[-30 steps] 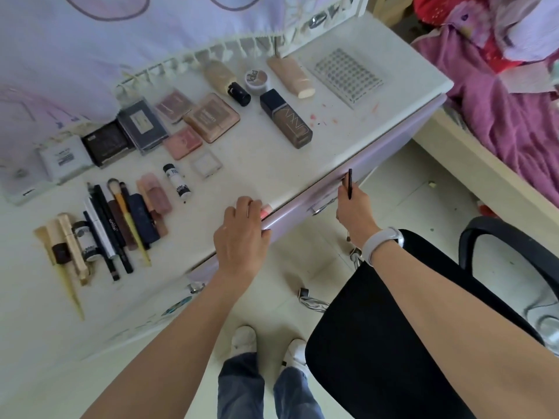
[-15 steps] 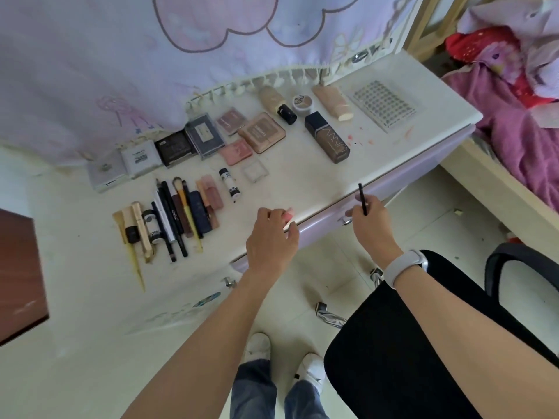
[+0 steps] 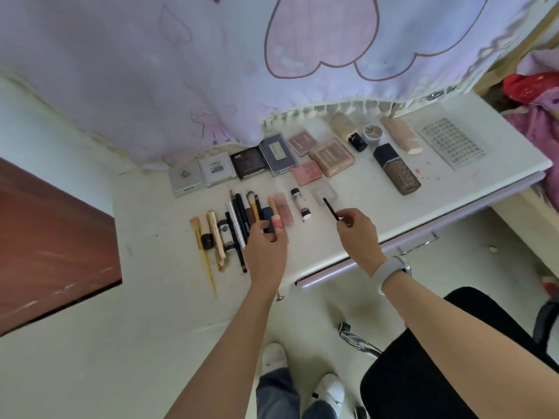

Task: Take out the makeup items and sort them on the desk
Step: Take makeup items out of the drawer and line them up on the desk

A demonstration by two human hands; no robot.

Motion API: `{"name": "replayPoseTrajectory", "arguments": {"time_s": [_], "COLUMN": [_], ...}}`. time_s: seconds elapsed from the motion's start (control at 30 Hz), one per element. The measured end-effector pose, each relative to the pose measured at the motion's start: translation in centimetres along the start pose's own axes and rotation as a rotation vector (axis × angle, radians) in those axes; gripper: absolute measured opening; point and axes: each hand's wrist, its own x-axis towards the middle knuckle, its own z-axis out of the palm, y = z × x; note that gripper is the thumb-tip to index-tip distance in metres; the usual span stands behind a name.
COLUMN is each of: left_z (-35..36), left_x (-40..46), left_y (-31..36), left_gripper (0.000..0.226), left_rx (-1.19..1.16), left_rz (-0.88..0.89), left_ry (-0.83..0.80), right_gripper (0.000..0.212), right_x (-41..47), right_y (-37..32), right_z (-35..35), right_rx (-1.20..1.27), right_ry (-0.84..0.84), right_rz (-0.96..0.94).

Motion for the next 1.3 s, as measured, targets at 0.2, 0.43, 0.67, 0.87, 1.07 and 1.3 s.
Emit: {"name": "replayPoseTrajectory", "arguments": {"time_s": [0.2,0.43,0.67,0.87,1.07,1.3], "left_z": [1.8,3.5,3.0,3.0,2.5,-1.0], "left_x": [3.6,5.8,4.6,4.5,3.5,0.2], "left_y": [2.4,2.9,0.4,-1.0,-0.3,-0.1], "left_gripper": [0.012,0.03,0.047,0.056,0.046,0.042], "left_rx": [0.09,0.205,0.78,0.98,0.892,0.623], "left_rz": [0.139,0.159,0.529,0.591,0.559,0.455], "left_ry": [-0.09,-0.155,-0.134,-0.241,-0.186,-0.175], "right_gripper": [0.017,0.024,0.04,0.053,0.052,0.042], "right_x": [2.7,4.0,2.9,2.3,2.0,-2.4], "right_y": [-1.5,-2.7,-1.4,-0.8,-1.0,-1.7], "right_z": [1.9,3.0,2.2,1.8,1.3,-0.6], "right_rx": [-0.024,-0.04,-0.274,-0.346,-0.364,-0.313], "right_ry": [0.03,0.01,-0.144,-0.286,-0.319,-0.248], "right_rz": [-0.045,-0.138,-0.323,-0.453,-0.457,-0.362]}}
